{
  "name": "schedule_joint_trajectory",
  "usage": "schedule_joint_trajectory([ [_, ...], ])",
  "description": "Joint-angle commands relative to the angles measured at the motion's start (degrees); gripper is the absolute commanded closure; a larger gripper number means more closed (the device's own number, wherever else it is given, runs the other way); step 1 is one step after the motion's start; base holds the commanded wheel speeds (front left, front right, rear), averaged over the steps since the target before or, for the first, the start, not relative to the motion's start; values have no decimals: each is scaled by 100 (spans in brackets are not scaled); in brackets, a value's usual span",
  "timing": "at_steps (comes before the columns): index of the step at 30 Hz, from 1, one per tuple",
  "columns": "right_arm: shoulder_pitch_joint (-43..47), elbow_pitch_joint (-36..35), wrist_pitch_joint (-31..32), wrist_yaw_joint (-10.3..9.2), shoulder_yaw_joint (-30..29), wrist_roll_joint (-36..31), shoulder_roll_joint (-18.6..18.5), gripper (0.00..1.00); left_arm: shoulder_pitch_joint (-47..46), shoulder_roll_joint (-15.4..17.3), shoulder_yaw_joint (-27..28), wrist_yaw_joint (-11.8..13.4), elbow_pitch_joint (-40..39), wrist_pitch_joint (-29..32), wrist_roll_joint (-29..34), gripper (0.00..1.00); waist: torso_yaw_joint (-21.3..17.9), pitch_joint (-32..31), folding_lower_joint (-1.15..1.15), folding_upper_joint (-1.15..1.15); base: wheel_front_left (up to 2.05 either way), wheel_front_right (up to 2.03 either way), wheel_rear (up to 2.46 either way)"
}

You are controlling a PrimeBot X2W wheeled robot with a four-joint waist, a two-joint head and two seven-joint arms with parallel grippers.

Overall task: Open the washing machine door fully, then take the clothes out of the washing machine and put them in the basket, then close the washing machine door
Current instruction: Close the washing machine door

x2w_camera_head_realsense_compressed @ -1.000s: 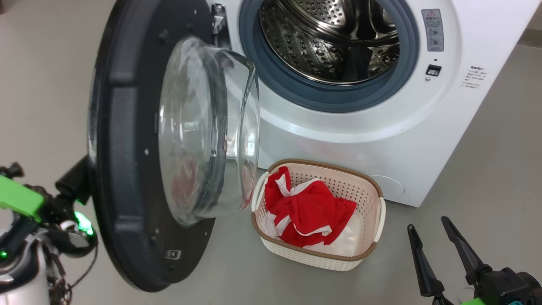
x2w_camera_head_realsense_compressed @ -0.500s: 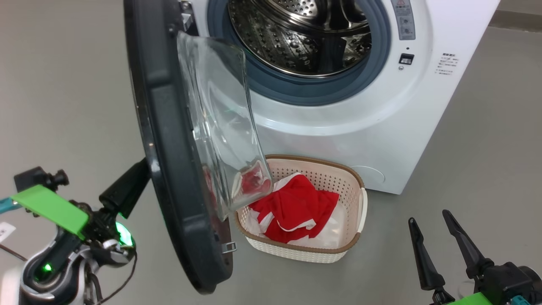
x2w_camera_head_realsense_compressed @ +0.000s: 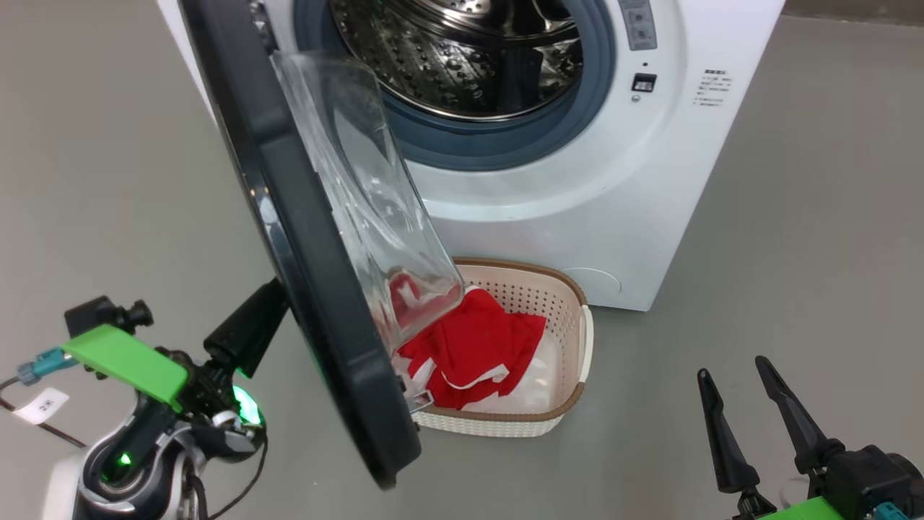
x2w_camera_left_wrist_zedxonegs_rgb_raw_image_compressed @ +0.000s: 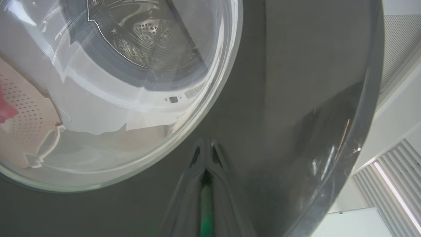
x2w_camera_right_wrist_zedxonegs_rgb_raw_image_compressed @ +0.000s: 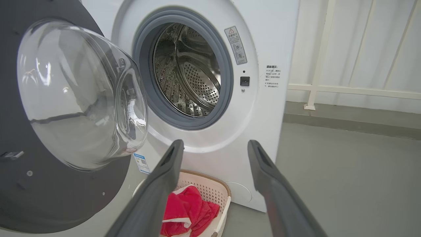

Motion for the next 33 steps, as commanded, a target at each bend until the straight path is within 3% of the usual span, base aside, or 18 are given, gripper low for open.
schedule_joint_trajectory([
  [1, -273, -117, -37, 35, 139, 72, -81, 0, -191, 94, 16, -91, -149, 6, -119, 100, -114, 36, 0, 0, 0, 0, 0],
  [33, -531, -132, -37, 35, 186, 120, -81, 0, -1401, 94, -541, -533, 633, -619, -759, 100, -1181, 573, 0, 0, 0, 0, 0],
])
